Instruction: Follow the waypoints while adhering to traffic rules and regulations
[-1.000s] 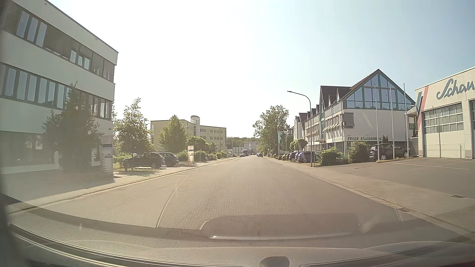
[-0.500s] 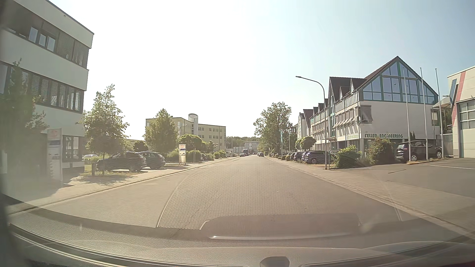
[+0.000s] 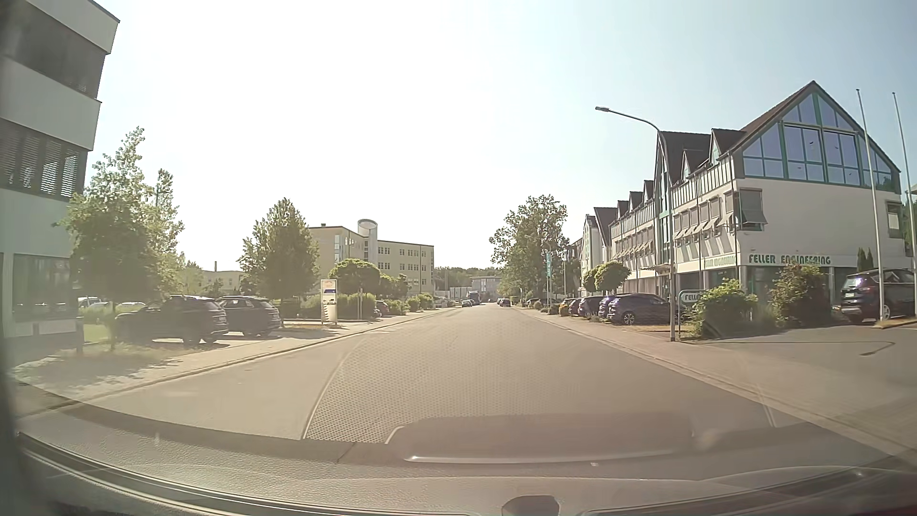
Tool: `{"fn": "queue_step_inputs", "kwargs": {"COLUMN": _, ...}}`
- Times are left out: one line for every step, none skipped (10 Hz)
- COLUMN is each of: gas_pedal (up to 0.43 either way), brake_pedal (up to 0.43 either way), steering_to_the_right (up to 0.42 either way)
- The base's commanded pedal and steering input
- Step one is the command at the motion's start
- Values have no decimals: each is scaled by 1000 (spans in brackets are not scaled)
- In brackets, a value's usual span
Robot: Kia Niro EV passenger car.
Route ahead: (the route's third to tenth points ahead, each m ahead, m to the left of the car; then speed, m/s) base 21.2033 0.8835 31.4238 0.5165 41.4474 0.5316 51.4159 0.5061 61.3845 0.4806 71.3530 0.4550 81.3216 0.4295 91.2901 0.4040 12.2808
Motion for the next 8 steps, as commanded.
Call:
{"fn": "queue_step_inputs", "kwargs": {"gas_pedal": 59, "brake_pedal": 18, "steering_to_the_right": 6}}
{"fn": "queue_step_inputs", "kwargs": {"gas_pedal": 59, "brake_pedal": 18, "steering_to_the_right": 4}}
{"fn": "queue_step_inputs", "kwargs": {"gas_pedal": 59, "brake_pedal": 18, "steering_to_the_right": 4}}
{"fn": "queue_step_inputs", "kwargs": {"gas_pedal": 59, "brake_pedal": 18, "steering_to_the_right": 4}}
{"fn": "queue_step_inputs", "kwargs": {"gas_pedal": 59, "brake_pedal": 18, "steering_to_the_right": 4}}
{"fn": "queue_step_inputs", "kwargs": {"gas_pedal": 47, "brake_pedal": 18, "steering_to_the_right": 4}}
{"fn": "queue_step_inputs", "kwargs": {"gas_pedal": 47, "brake_pedal": 18, "steering_to_the_right": 4}}
{"fn": "queue_step_inputs", "kwargs": {"gas_pedal": 47, "brake_pedal": 18, "steering_to_the_right": 4}}
